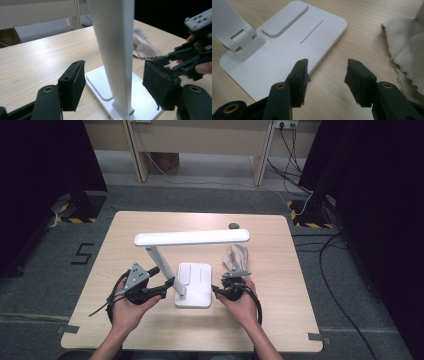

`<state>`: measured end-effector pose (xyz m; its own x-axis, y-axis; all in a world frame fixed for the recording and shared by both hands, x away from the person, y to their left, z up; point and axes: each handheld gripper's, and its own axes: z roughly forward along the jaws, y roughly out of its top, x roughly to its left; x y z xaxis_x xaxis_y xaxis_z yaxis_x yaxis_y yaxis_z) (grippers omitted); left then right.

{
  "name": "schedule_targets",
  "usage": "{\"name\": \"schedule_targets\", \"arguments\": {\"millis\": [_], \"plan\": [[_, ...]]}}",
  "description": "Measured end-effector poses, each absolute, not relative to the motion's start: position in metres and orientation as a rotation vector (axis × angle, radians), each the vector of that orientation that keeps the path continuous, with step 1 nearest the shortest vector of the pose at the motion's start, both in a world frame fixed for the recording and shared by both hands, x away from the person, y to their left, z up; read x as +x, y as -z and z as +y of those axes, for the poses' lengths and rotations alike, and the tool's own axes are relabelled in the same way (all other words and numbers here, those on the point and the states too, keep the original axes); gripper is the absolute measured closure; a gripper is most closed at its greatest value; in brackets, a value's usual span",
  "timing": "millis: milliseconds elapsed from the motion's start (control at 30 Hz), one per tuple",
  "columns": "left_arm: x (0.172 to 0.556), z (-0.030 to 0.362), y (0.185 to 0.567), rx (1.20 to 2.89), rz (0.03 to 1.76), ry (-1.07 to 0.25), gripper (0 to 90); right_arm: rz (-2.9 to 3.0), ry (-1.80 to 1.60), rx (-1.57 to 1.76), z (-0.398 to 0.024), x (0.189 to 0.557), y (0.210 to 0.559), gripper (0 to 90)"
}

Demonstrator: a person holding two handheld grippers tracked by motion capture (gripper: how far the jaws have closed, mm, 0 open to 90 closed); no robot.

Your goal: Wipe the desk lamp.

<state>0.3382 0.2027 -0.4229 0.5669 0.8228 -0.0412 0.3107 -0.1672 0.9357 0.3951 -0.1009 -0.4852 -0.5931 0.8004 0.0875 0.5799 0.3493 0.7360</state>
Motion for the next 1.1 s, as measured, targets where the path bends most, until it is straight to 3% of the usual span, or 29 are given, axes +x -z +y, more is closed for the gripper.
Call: {"name": "schedule_targets", "arguments": {"millis": [400,1100], "plan": [[0.322,0.221,0.441,1.774,0.997,-0.666,33.6,2.221,-1.103,1.218,-0.146,0.368,0.48,51.6],[0.295,0.231,0.492,1.831,1.094,-0.62,34.8,2.016,-1.147,1.359,-0.21,0.297,0.498,51.5]]}}
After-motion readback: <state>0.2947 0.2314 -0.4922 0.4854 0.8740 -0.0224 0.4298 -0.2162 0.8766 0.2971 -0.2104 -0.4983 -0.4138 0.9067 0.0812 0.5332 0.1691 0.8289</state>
